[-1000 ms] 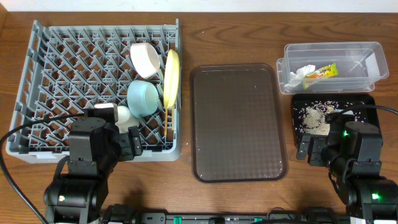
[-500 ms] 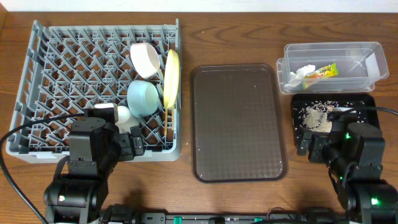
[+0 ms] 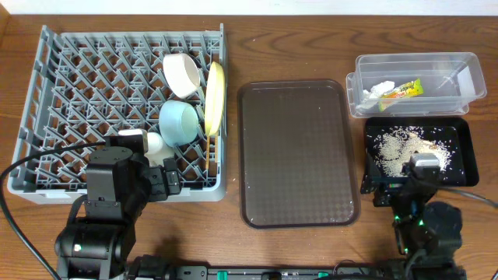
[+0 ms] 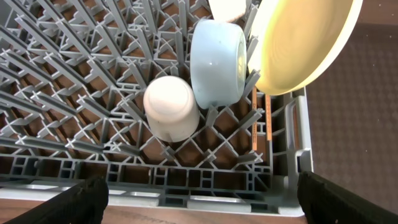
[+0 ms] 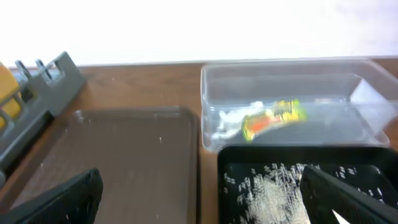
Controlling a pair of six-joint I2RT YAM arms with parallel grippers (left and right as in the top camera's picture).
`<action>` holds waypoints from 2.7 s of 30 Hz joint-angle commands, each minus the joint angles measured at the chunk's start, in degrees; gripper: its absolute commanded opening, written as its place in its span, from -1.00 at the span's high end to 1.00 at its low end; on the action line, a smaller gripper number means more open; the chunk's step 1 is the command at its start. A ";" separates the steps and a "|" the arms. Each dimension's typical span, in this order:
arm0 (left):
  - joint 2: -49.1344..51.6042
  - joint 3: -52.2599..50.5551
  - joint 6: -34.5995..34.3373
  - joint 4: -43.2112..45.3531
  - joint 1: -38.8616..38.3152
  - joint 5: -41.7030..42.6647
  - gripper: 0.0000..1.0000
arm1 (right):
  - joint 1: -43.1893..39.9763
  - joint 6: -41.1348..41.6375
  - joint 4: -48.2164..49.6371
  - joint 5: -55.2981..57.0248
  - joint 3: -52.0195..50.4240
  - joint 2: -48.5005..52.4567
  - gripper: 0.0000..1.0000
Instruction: Sort waste into correct bins and load items into the dishwasher rack
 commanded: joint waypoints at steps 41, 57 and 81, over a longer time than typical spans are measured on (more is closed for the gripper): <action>-0.02 -0.09 0.57 -0.11 -0.24 -0.44 -0.98 | -0.37 -0.35 12.57 -0.76 -18.25 -14.51 -0.99; -0.02 -0.09 0.57 -0.11 -0.24 -0.44 -0.98 | -0.37 -0.35 12.57 -0.79 -18.25 -14.51 -0.99; -38.05 -43.17 -5.07 35.06 -0.24 -1.73 -0.99 | -0.37 -0.35 12.57 -0.76 -18.25 -14.47 -0.98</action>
